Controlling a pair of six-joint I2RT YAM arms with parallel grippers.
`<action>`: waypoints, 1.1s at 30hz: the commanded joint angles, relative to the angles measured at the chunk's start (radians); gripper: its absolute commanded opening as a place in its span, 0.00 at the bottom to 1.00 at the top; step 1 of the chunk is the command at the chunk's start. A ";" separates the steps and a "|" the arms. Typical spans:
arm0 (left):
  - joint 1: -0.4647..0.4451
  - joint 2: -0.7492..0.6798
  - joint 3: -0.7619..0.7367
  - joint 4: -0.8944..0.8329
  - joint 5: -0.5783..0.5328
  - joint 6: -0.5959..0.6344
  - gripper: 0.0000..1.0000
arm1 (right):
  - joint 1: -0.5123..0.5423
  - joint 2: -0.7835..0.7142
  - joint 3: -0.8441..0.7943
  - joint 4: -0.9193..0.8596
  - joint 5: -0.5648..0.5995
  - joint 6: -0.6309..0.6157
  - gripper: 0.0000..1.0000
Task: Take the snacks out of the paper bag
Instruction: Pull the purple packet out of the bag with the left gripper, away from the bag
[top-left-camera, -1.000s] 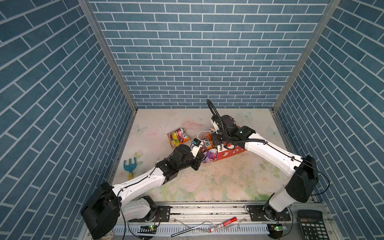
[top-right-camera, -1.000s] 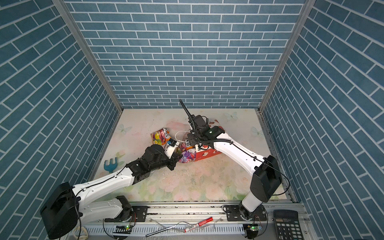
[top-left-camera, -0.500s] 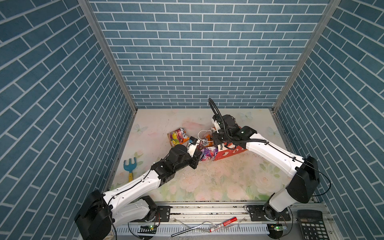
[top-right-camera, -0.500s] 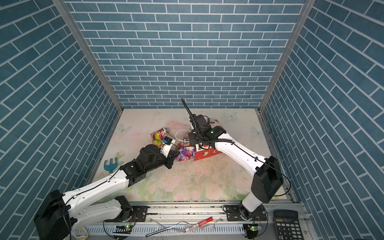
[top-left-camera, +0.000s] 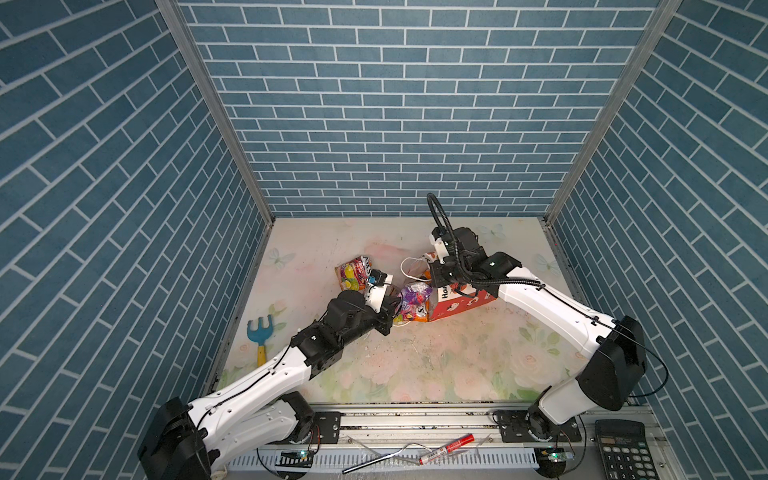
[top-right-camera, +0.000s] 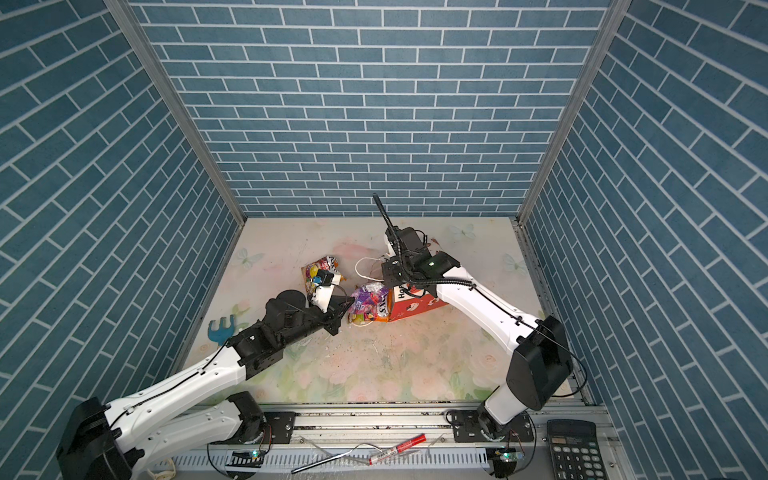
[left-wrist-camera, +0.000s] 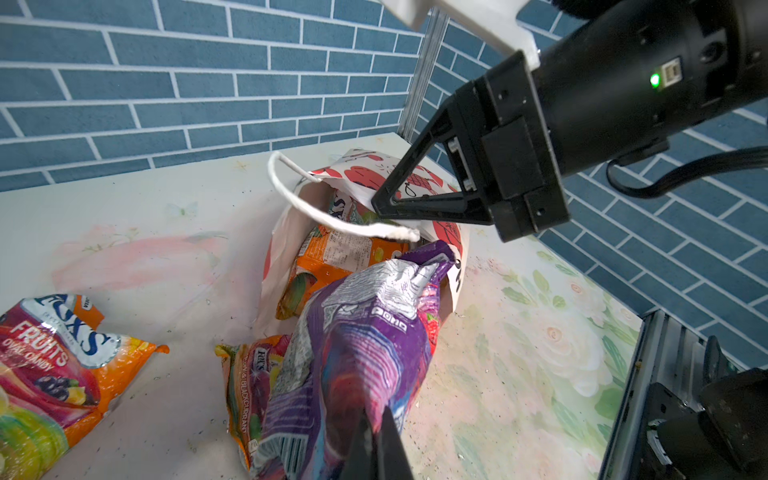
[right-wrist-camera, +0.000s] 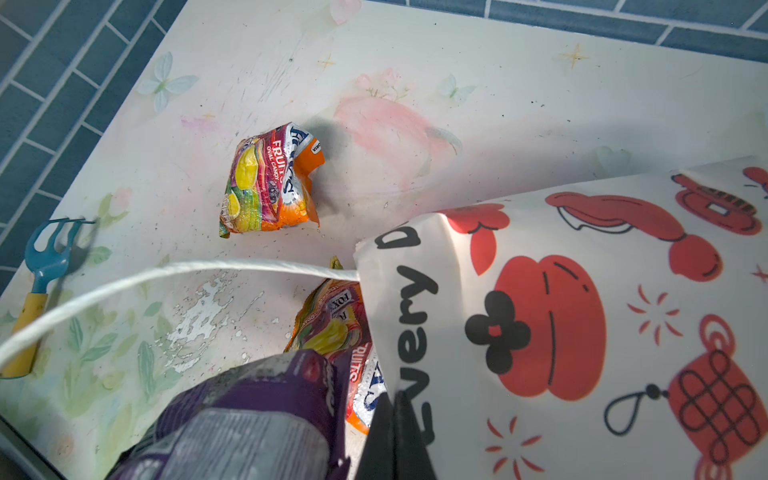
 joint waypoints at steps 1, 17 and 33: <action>-0.002 -0.029 0.011 0.004 -0.064 0.012 0.00 | -0.020 -0.046 -0.003 0.034 -0.008 0.037 0.00; 0.154 -0.106 0.036 -0.151 -0.457 -0.027 0.00 | -0.042 -0.069 -0.016 0.052 -0.044 0.057 0.00; 0.561 0.204 0.126 -0.142 -0.507 -0.060 0.00 | -0.053 -0.076 -0.033 0.084 -0.075 0.066 0.00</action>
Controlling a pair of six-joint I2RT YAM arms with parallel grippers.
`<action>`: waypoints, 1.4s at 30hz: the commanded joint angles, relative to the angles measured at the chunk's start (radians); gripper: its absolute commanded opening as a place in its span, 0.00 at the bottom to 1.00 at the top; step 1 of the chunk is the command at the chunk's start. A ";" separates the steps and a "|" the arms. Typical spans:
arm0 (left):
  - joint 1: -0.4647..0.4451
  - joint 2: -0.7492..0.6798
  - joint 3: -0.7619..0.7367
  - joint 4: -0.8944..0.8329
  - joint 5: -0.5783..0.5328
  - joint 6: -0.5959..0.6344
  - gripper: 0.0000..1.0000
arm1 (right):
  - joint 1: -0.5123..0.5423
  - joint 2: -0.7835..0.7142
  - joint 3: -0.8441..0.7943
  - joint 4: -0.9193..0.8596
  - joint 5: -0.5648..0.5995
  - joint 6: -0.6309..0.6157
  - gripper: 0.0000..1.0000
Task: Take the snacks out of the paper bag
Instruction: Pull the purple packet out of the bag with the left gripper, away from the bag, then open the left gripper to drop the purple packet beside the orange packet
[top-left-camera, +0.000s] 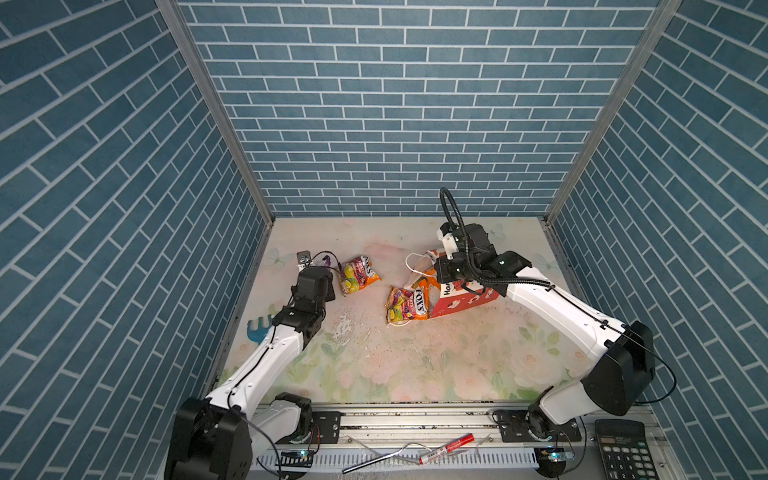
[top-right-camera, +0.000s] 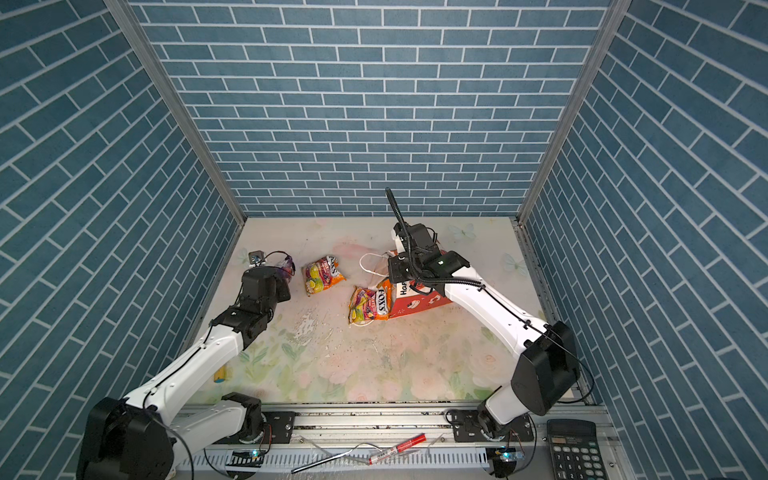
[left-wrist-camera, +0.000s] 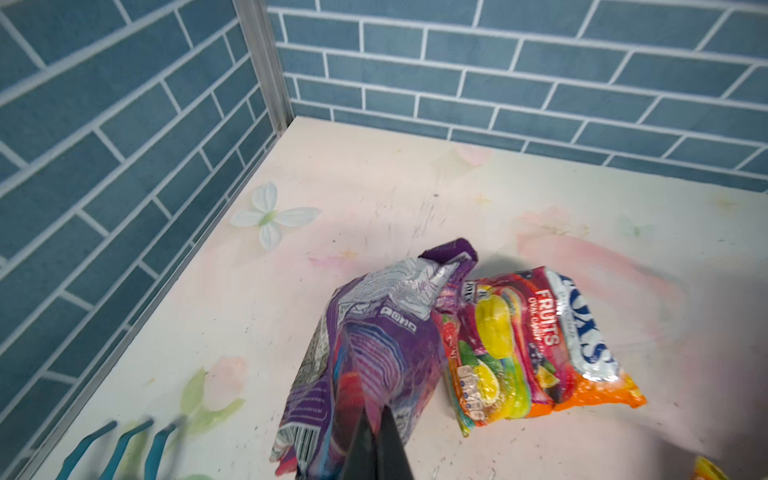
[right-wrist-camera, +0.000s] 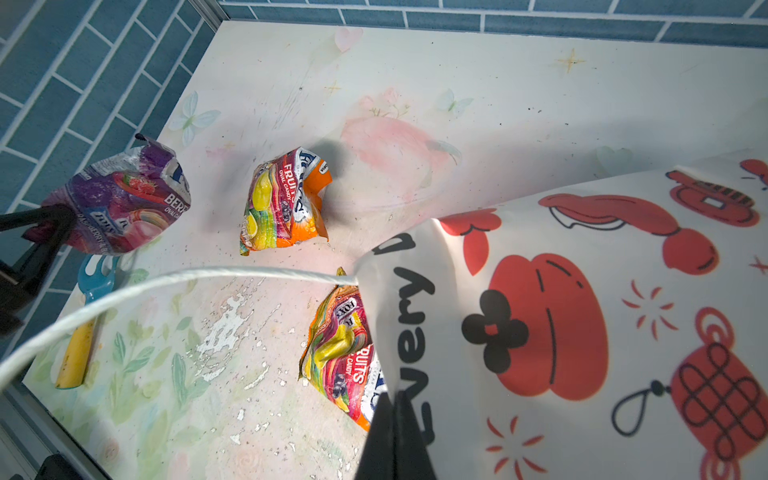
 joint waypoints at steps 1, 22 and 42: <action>0.028 0.056 0.066 0.038 -0.009 -0.009 0.00 | -0.008 -0.048 -0.014 0.056 -0.004 0.040 0.00; 0.033 0.229 0.185 0.010 0.059 -0.009 0.36 | -0.012 -0.088 -0.029 0.052 0.003 0.047 0.00; -0.206 -0.145 0.074 0.140 0.313 -0.012 1.00 | -0.019 -0.102 -0.061 0.080 0.003 0.045 0.00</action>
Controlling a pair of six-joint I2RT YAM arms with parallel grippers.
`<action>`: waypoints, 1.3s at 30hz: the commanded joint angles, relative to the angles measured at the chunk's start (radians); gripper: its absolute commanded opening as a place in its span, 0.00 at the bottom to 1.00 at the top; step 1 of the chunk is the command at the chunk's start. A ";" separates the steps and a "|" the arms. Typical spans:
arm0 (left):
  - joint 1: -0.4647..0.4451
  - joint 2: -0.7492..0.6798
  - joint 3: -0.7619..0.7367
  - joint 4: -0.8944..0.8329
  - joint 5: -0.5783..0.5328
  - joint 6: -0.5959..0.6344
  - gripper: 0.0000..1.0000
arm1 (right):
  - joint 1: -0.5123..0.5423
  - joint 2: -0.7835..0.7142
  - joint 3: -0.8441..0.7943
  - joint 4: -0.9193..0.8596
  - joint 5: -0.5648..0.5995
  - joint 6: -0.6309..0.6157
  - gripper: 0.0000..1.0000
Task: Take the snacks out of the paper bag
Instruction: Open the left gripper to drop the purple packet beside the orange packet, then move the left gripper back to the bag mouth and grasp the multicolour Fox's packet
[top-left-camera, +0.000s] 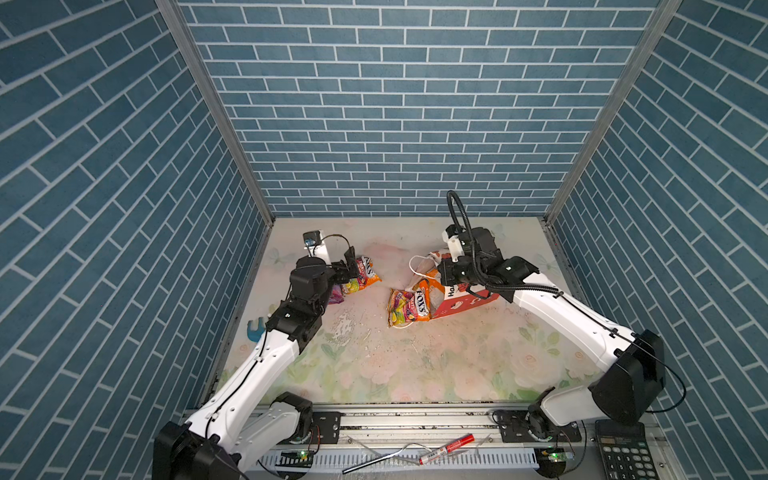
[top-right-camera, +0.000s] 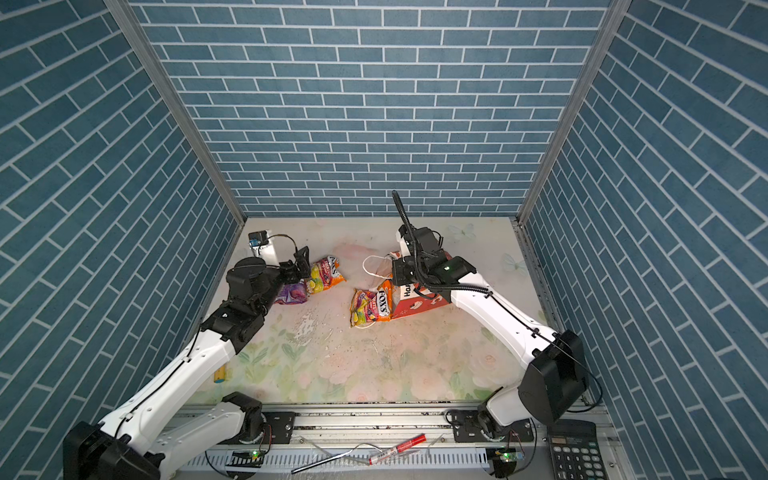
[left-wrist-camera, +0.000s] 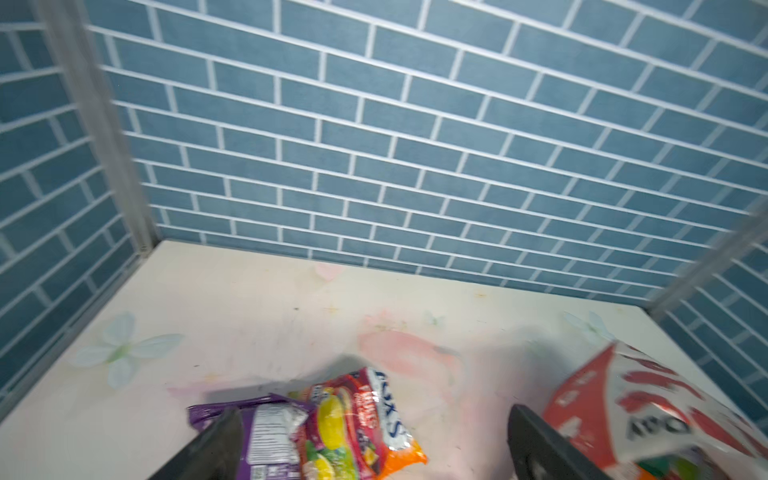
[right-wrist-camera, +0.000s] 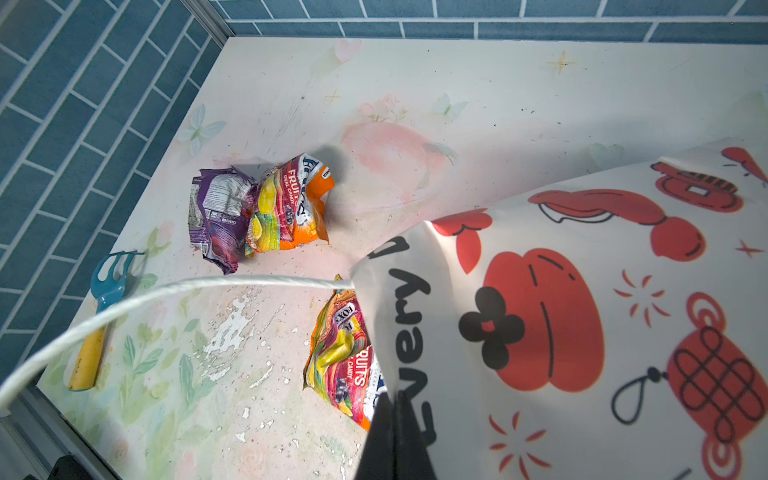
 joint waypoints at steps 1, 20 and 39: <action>-0.058 -0.008 -0.018 -0.017 0.102 -0.030 1.00 | -0.008 -0.043 -0.001 0.050 0.004 0.029 0.00; -0.163 0.077 -0.196 0.098 0.355 -0.107 1.00 | -0.012 -0.024 0.000 0.066 -0.010 0.049 0.00; -0.164 0.241 -0.157 0.078 0.306 -0.094 1.00 | -0.012 0.004 0.034 -0.011 0.038 0.029 0.00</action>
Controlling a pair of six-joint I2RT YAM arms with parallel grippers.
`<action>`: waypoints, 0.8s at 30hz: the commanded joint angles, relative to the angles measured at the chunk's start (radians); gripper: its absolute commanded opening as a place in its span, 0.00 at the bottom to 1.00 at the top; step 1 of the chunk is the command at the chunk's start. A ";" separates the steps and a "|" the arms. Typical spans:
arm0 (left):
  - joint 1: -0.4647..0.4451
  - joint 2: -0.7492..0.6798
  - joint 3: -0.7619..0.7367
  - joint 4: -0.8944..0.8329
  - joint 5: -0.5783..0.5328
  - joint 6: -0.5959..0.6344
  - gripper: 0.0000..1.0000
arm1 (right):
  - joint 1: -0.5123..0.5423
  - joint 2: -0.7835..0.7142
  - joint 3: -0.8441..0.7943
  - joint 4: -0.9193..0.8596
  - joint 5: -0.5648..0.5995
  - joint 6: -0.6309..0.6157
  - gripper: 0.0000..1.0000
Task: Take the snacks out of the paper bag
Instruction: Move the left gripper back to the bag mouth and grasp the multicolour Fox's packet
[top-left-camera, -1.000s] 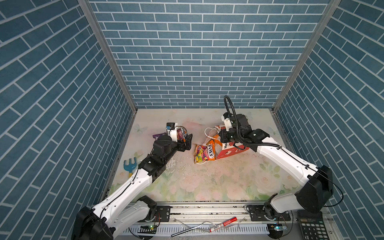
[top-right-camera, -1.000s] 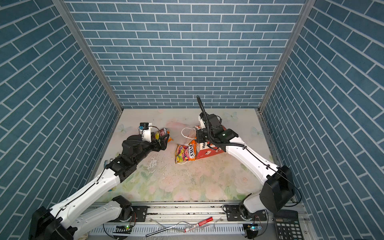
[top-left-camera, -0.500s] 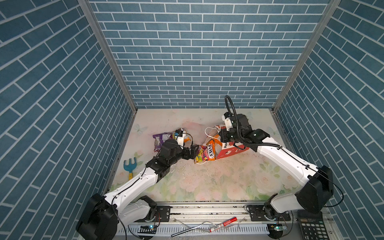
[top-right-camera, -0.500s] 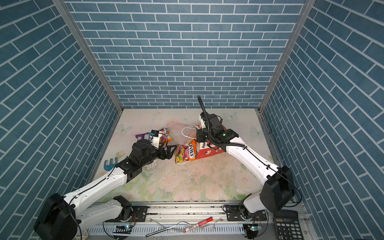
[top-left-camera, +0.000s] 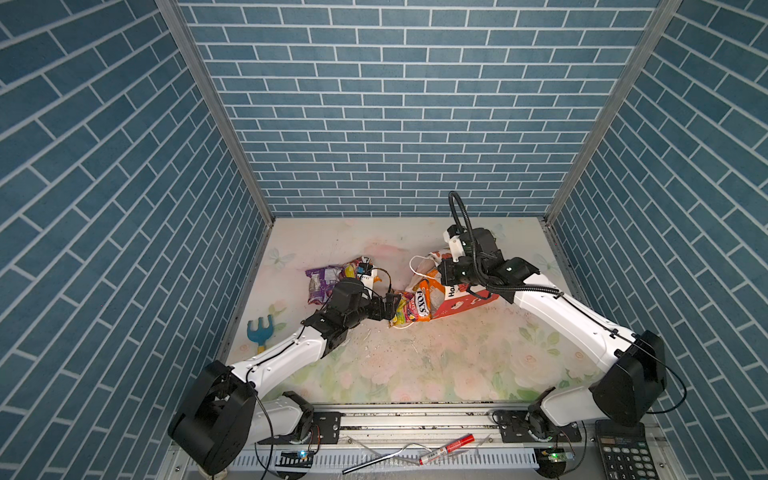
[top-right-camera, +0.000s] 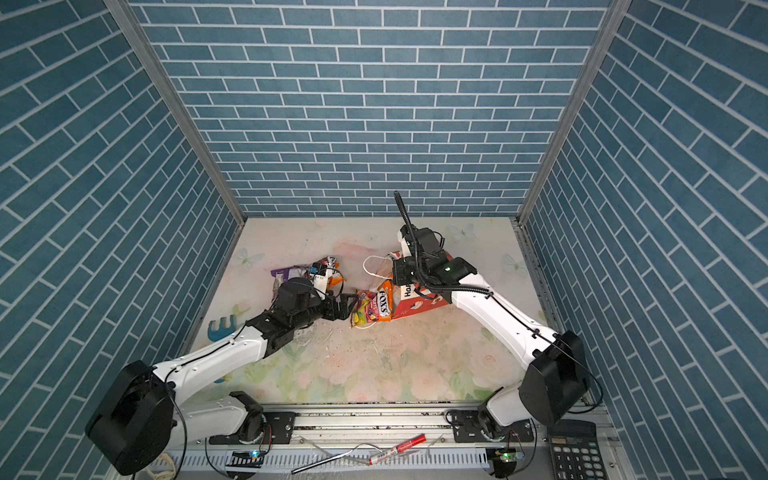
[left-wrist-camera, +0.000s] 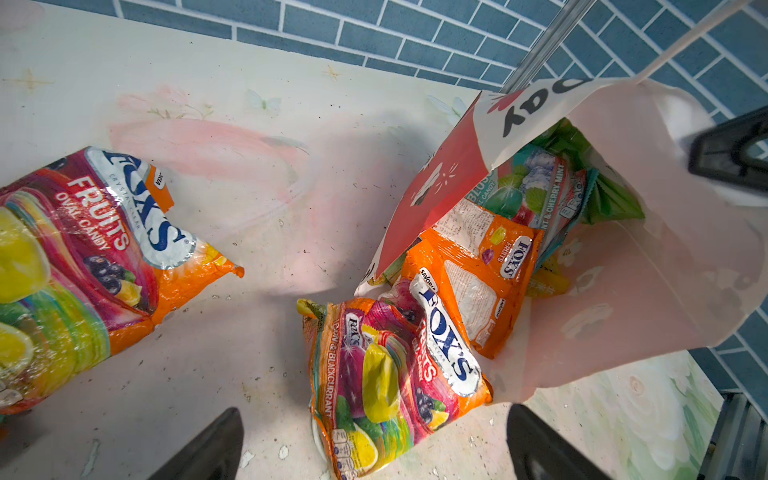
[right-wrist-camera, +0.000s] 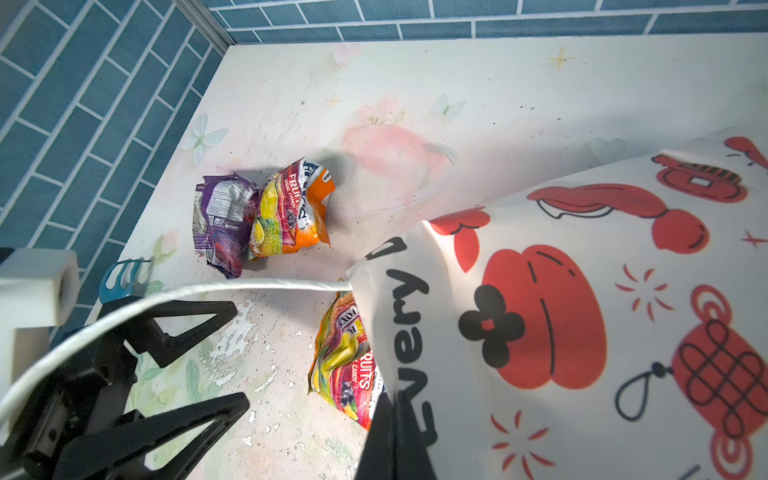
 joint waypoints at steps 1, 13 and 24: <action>-0.003 0.014 0.015 -0.029 -0.041 0.017 1.00 | -0.006 0.009 0.045 -0.020 0.041 0.003 0.00; -0.004 0.044 0.000 -0.034 0.026 -0.010 1.00 | -0.007 0.016 0.046 -0.032 0.067 -0.018 0.00; -0.011 0.128 -0.004 -0.001 0.082 -0.059 1.00 | -0.007 0.022 0.038 -0.002 0.044 -0.011 0.00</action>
